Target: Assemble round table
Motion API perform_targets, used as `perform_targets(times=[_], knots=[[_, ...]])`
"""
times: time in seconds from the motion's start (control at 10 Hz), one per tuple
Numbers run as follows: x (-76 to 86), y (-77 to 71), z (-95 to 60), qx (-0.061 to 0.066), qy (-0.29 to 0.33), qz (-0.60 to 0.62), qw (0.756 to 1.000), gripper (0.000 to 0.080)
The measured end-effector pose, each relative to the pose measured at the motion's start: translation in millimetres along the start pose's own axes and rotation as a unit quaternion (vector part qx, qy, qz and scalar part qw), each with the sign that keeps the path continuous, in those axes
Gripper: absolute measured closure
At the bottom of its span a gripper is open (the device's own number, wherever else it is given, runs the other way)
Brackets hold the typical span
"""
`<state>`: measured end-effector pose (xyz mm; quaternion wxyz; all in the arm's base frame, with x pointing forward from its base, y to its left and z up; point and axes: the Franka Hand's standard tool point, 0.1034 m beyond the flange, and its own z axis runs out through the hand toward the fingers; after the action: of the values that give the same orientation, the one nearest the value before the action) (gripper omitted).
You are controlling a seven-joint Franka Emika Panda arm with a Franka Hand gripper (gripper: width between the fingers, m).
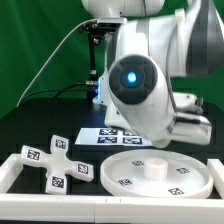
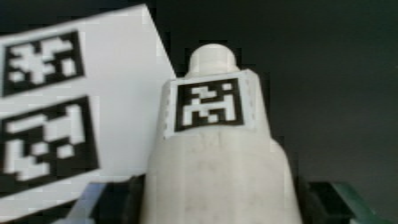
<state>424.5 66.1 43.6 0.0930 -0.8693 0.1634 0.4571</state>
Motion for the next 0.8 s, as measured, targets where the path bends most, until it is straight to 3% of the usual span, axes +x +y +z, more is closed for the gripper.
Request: perform_targets(times=[0.2,0.3,0.7,0.8], knots=[[-14.1,1.7,-52.3,0.016,0.028,-0.039,0.999,0.0395],[-17.1,1.8,-68.5,0.021,0.048,-0.054,0.997,0.0393],[-9.6,-4.3,-75.8,0.025,0.18,-0.057,0.982,0.0393],[-1.6,-6.8,-90.5,0.019,0.227,-0.072,0.971,0.0393]])
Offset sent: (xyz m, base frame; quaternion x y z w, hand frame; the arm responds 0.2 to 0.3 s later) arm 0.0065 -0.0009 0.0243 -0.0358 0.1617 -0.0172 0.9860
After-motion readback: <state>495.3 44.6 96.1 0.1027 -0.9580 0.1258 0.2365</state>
